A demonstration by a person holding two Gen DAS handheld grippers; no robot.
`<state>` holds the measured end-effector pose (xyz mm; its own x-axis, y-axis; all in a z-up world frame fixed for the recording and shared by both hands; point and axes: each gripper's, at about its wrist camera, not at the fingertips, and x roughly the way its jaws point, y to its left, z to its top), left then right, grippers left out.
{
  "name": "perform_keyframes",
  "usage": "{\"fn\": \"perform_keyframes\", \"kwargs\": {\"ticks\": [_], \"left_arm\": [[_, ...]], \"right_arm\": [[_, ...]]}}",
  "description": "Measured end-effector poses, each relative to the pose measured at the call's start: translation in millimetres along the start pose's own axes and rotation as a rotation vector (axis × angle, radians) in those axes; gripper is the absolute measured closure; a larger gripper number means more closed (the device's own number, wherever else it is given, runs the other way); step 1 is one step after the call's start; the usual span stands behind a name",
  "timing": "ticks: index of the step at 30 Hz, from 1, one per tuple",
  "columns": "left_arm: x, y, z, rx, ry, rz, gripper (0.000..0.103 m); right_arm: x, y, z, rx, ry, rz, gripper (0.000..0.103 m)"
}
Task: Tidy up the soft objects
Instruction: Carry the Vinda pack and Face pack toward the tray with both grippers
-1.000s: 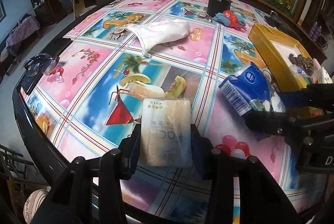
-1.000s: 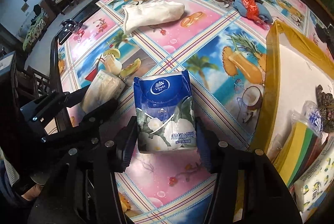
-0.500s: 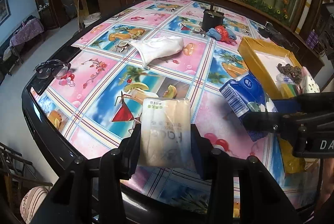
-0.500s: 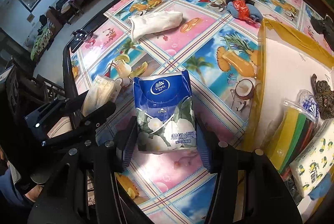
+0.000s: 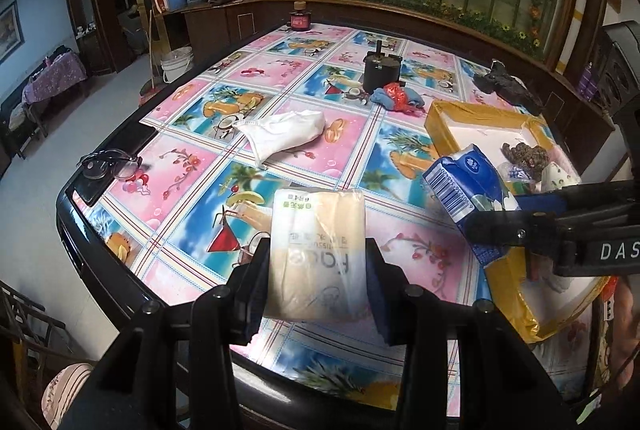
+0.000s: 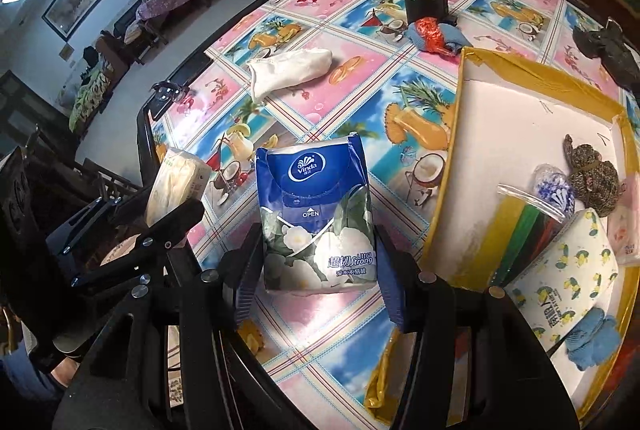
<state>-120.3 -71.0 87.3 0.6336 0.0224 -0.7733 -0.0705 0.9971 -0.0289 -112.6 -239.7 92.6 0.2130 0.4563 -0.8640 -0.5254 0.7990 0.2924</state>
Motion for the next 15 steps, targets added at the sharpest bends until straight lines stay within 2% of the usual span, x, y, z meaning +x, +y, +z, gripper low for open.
{"fn": "perform_keyframes", "kwargs": {"ticks": [7, 15], "left_arm": [[-2, -33, 6, 0.044, -0.008, -0.051, 0.06], [-8, -83, 21, 0.117, -0.04, -0.134, 0.059]], "right_arm": [[-19, -28, -7, 0.041, -0.015, -0.016, 0.05], [-47, -77, -19, 0.125, -0.043, -0.075, 0.05]]}}
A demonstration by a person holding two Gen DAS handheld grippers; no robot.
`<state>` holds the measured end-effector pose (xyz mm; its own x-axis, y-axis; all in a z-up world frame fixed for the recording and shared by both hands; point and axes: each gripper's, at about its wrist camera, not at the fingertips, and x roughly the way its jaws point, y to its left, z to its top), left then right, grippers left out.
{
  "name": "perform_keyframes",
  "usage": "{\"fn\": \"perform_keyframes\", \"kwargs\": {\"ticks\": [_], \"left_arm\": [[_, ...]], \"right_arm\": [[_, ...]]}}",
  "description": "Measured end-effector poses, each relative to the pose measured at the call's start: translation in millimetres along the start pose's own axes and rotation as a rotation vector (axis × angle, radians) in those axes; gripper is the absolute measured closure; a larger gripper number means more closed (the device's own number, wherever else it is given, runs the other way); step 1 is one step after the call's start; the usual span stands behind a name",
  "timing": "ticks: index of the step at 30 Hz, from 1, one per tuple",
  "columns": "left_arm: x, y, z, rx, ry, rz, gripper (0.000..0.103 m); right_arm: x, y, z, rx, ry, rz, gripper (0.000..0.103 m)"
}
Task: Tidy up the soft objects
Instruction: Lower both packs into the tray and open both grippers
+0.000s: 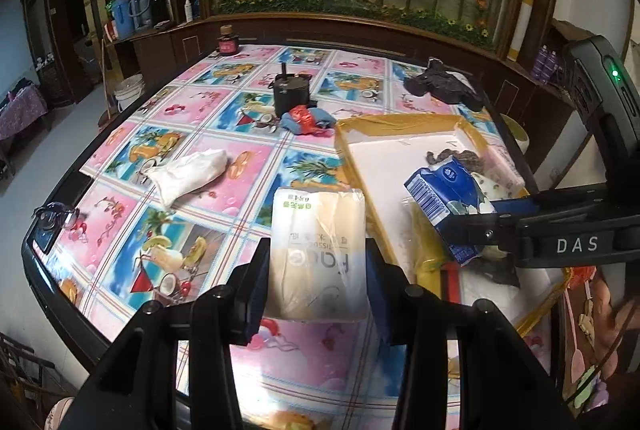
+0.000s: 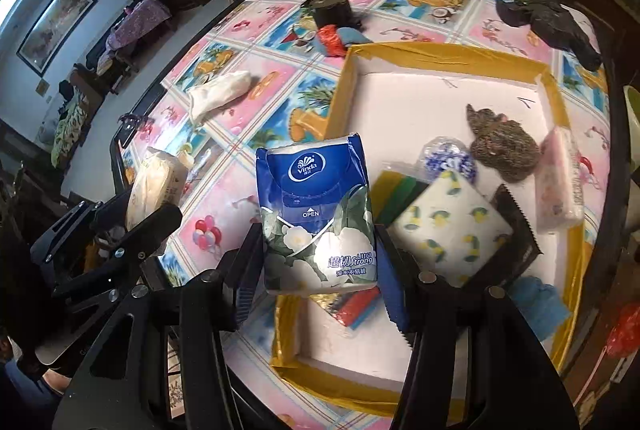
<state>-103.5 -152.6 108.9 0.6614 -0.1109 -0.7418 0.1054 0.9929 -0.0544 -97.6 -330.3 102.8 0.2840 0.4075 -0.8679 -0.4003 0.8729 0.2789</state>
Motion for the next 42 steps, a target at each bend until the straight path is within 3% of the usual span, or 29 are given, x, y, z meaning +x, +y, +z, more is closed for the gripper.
{"fn": "perform_keyframes", "kwargs": {"ticks": [10, 18, 24, 42], "left_arm": [[16, -70, 12, 0.1, 0.008, -0.102, 0.059], [37, -119, -2, 0.199, 0.068, -0.139, 0.059], [44, -136, -6, 0.25, 0.075, -0.136, 0.059], [53, -152, 6, 0.266, 0.048, -0.147, 0.058]], "right_arm": [[-28, -59, 3, 0.069, -0.032, -0.082, 0.05], [-29, -95, 12, 0.11, -0.027, -0.118, 0.051], [-18, -108, 19, 0.116, -0.013, -0.126, 0.051], [12, -127, 37, 0.1, 0.024, -0.133, 0.051]]}}
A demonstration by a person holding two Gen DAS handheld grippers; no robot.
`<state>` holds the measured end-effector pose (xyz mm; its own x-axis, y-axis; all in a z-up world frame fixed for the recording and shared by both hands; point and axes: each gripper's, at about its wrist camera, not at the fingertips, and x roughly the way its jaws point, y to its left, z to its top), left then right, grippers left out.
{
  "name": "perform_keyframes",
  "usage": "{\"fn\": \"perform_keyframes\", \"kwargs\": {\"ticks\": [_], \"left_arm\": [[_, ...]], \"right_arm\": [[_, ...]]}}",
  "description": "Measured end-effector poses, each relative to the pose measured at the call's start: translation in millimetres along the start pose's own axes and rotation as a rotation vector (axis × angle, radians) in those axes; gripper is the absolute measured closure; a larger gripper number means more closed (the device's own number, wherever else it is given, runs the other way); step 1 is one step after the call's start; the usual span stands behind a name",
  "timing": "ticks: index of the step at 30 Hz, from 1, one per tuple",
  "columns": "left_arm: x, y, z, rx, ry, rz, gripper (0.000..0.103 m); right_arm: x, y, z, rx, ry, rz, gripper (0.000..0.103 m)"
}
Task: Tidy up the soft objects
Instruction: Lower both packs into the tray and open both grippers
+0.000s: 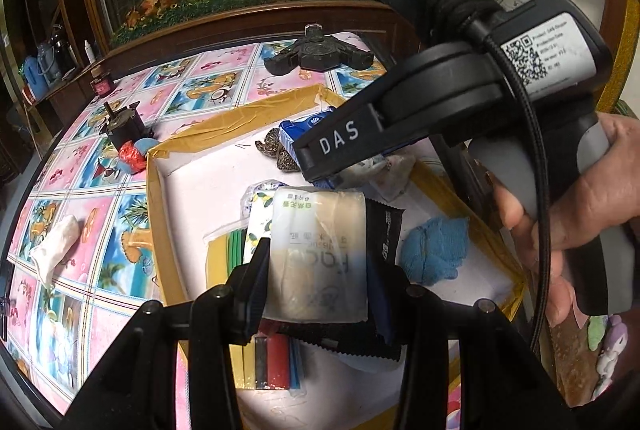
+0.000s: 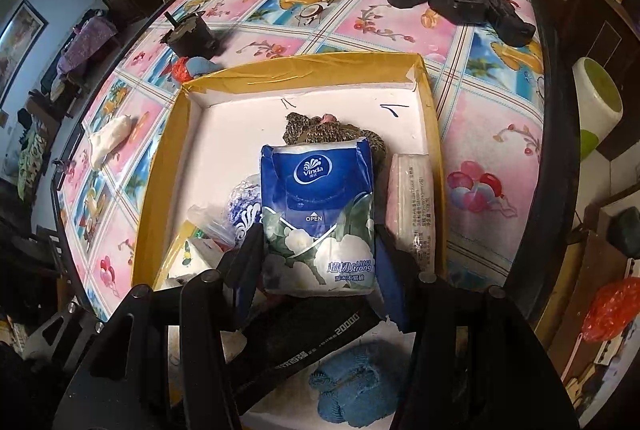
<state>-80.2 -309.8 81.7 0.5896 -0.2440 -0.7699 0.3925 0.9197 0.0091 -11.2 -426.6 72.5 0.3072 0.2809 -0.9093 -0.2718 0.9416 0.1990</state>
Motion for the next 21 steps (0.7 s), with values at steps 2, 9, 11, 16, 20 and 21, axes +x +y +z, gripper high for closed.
{"fn": "perform_keyframes", "kwargs": {"ticks": [2, 9, 11, 16, 20, 21], "left_arm": [[0, -1, 1, -0.001, -0.005, -0.003, 0.057], [-1, -4, 5, 0.0, -0.024, -0.016, 0.057], [-2, -3, 6, -0.016, -0.022, -0.029, 0.056], [-4, 5, 7, -0.079, -0.013, -0.087, 0.046], [-7, 8, 7, -0.105, -0.014, -0.107, 0.04], [-8, 8, 7, -0.11, -0.016, -0.11, 0.04]], "right_arm": [[1, 0, 1, -0.003, 0.002, 0.001, 0.051], [3, -1, 2, -0.008, 0.006, -0.003, 0.051], [3, 0, 3, -0.011, 0.012, -0.009, 0.051], [-2, -1, 1, -0.01, 0.011, -0.022, 0.05], [-7, -2, 0, -0.006, 0.007, -0.028, 0.05], [-9, -3, -1, -0.001, 0.003, -0.031, 0.05]]}}
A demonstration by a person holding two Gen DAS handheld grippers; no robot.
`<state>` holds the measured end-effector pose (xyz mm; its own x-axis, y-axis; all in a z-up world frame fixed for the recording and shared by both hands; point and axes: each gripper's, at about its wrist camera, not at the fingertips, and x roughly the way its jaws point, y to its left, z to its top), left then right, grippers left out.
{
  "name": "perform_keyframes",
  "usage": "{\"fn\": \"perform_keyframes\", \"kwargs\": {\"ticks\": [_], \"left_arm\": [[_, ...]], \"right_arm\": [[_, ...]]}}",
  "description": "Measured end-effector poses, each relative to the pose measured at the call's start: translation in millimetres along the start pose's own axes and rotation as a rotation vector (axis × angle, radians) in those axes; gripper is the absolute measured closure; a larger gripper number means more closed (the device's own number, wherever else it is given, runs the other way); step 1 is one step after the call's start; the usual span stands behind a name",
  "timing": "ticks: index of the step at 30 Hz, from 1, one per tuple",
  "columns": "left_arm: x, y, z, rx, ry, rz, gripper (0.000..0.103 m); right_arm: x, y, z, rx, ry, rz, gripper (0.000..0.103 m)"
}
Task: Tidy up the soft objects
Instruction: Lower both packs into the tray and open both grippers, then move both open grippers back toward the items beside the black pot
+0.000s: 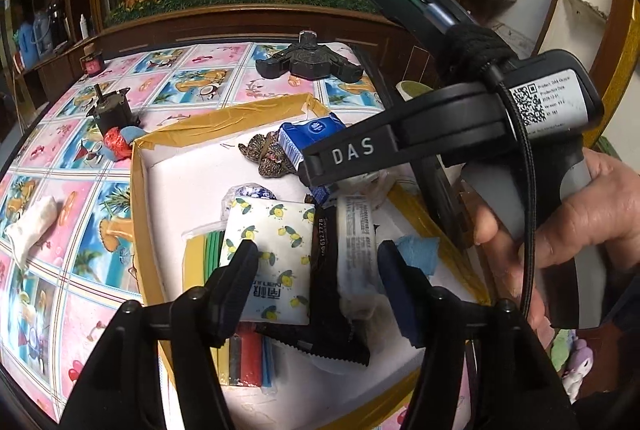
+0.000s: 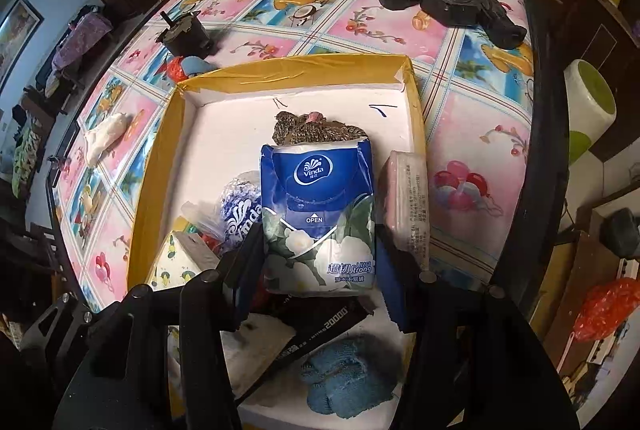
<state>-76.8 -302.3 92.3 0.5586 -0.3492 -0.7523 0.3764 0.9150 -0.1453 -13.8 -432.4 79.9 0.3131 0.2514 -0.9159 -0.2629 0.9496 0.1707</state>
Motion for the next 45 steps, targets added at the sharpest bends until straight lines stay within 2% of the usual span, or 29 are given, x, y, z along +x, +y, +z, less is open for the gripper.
{"fn": "perform_keyframes", "kwargs": {"ticks": [4, 14, 25, 38, 45], "left_arm": [[-8, 2, 0, -0.021, -0.02, -0.019, 0.04], [-25, 5, -2, -0.026, -0.056, -0.012, 0.04], [-47, 11, -7, -0.032, -0.106, 0.004, 0.04], [-63, 45, -17, -0.078, -0.106, 0.022, 0.04], [-72, 81, -23, -0.126, -0.095, 0.065, 0.04]], "right_arm": [[-7, -4, -1, 0.027, -0.012, 0.02, 0.049], [-39, -10, -3, 0.064, -0.093, -0.01, 0.049], [-58, -8, -14, 0.086, -0.115, 0.013, 0.049], [-54, 23, -21, 0.087, -0.101, 0.049, 0.049], [-46, 53, -15, 0.059, -0.093, 0.073, 0.049]]}}
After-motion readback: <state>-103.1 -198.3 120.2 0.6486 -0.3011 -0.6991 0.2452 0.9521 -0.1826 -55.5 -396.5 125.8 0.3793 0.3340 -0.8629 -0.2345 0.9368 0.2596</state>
